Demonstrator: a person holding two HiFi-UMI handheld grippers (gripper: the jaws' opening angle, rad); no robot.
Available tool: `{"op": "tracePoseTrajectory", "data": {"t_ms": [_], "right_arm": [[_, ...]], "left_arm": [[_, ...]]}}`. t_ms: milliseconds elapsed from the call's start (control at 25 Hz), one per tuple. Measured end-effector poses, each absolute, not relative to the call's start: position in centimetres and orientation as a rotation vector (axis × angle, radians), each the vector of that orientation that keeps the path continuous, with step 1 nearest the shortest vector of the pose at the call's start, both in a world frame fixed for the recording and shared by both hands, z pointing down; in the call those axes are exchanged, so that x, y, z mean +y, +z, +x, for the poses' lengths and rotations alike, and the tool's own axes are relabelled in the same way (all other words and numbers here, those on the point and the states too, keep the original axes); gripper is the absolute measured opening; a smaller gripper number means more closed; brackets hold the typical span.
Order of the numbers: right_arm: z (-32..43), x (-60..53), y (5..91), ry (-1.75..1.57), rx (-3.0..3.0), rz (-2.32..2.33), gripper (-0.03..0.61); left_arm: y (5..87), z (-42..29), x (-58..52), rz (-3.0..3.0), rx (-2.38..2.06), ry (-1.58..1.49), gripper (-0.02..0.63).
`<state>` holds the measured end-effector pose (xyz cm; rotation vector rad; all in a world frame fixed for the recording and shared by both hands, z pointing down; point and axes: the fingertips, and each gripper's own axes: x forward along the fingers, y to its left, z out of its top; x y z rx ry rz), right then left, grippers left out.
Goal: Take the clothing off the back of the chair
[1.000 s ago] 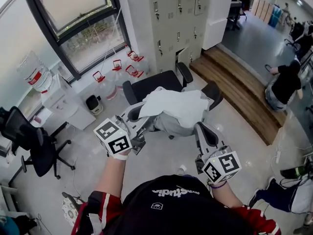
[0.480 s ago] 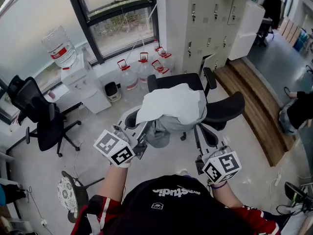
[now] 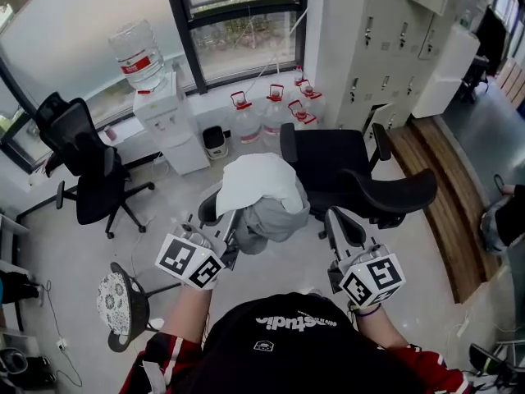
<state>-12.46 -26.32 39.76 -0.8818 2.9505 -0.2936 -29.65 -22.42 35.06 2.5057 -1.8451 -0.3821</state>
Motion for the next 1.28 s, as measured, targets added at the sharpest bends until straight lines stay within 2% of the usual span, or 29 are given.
{"op": "tracePoseTrajectory", "data": {"t_ms": [400,640,1280], "right_arm": [[-17.1,-22.8,40.2,-0.297,2.940,-0.870,0.002],[-18.0,-21.7,40.7,-0.280,2.919,-0.909,0.002],[-18.3,-21.5,41.6,-0.216,2.921,-1.070,0.000]], "left_arm": [[36.3,-34.0,-17.1,2.486,-1.959,-0.281,0.077],[38.3,-34.9,-15.6,2.461,-1.993,-0.155,0.077],[39.6,-37.6,-15.0,2.422,-2.086,-0.105,0.077]]}}
